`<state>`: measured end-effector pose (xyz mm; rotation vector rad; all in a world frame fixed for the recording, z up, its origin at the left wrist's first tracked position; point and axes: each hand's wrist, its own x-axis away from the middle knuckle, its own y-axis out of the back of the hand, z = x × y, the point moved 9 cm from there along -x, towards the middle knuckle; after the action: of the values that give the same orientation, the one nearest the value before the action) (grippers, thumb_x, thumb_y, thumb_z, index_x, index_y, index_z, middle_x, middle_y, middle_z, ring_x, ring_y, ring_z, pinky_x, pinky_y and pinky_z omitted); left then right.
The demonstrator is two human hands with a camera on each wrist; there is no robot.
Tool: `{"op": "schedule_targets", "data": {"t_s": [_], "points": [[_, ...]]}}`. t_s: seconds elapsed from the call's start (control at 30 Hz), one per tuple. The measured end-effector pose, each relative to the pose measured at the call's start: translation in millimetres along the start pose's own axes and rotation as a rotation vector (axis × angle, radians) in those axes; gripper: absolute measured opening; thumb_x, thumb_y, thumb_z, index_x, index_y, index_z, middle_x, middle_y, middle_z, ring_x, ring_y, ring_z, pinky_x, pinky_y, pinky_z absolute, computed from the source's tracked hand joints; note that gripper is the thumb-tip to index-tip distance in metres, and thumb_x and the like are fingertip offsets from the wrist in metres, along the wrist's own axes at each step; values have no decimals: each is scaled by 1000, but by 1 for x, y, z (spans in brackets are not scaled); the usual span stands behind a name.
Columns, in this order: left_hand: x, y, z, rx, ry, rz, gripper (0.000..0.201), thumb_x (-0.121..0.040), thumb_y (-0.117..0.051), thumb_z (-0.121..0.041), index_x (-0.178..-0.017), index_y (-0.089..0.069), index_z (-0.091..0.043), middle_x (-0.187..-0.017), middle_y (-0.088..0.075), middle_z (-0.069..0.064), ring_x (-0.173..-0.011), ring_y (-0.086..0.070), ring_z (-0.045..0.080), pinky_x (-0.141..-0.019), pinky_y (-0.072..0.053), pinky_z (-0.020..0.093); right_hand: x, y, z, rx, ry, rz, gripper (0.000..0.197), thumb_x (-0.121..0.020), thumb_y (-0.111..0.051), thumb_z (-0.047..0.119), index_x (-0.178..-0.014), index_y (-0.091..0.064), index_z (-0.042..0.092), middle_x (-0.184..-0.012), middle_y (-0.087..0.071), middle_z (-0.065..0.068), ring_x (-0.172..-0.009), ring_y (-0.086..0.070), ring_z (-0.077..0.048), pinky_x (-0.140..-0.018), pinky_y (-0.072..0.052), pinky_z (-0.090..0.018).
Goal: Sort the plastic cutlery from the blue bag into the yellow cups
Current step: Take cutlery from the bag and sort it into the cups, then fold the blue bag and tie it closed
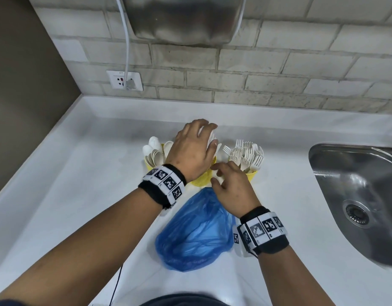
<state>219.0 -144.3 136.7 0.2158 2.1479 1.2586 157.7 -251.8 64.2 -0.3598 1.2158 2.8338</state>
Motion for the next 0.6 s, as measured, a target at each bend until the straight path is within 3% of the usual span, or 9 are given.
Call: {"op": "schedule_targets", "data": {"t_s": [0.07, 0.13, 0.2, 0.27, 0.3, 0.37, 0.47, 0.53, 0.6], "points": [[20, 14, -9, 107, 7, -64, 28, -96, -49, -20, -122, -58, -13, -118, -58, 6, -105, -57, 25, -88, -51, 42, 10, 4, -2, -17, -9, 15, 19, -94, -64, 16, -113, -68, 16, -93, -63, 5, -67, -53, 4, -71, -43, -17], [48, 5, -9, 140, 54, 32, 22, -90, -55, -17, -113, -55, -15, -109, -57, 1, -93, -58, 20, -77, -53, 42, 21, 6, -8, -8, -24, 32, 13, -93, -65, 16, -106, -69, 17, -85, -64, 5, -65, -55, 2, -68, -41, -15], [81, -25, 1, 103, 143, 226, 39, -87, -59, -30, -124, -53, -18, -118, -55, 0, -99, -60, 21, -80, -55, 41, 35, 5, -15, 29, -20, 28, 9, -92, -66, 14, -100, -69, 16, -86, -62, 3, -69, -54, -1, -70, -42, -21], [115, -61, 12, 33, 228, 467, 69, -85, -60, -45, -145, -39, -19, -130, -50, 6, -110, -60, 27, -87, -55, 43, 49, -4, -22, 38, -30, 45, 6, -90, -66, 12, -94, -69, 15, -86, -61, 1, -77, -59, -13, -75, -47, -29], [129, -76, 15, 2, 252, 568, 79, -84, -60, -47, -152, -29, -18, -132, -50, 9, -112, -61, 31, -86, -55, 45, 56, -10, -24, 29, -48, 68, 6, -89, -66, 11, -92, -69, 15, -85, -62, 1, -78, -60, -16, -76, -49, -33], [148, -96, 18, -40, 277, 660, 82, -87, -60, -39, -155, -20, -18, -129, -53, 12, -109, -63, 36, -82, -56, 45, 68, -20, -26, -5, -72, 108, 8, -87, -67, 8, -91, -70, 15, -85, -63, 4, -77, -58, -13, -77, -50, -32], [152, -94, 23, -28, 323, 572, 56, -91, -57, -22, -143, -37, -18, -119, -63, 11, -102, -66, 37, -81, -56, 46, 81, -22, -20, -22, -69, 89, 15, -86, -67, 14, -101, -71, 18, -93, -59, 6, -86, -56, -15, -84, -49, -34], [148, -80, 24, 38, 354, 494, 32, -90, -57, -19, -121, -50, -17, -109, -66, 8, -96, -66, 36, -80, -54, 45, 87, -15, -15, 3, -78, 30, 37, -85, -65, 27, -122, -67, 21, -112, -56, 1, -105, -53, -20, -96, -46, -36], [145, -66, 18, 151, 355, 469, 12, -91, -60, -21, -100, -53, -21, -98, -68, 3, -90, -65, 30, -76, -52, 38, 90, -5, -4, 20, -49, -20, 67, -83, -65, 41, -146, -51, 23, -140, -47, -4, -129, -42, -21, -111, -36, -32]]}}
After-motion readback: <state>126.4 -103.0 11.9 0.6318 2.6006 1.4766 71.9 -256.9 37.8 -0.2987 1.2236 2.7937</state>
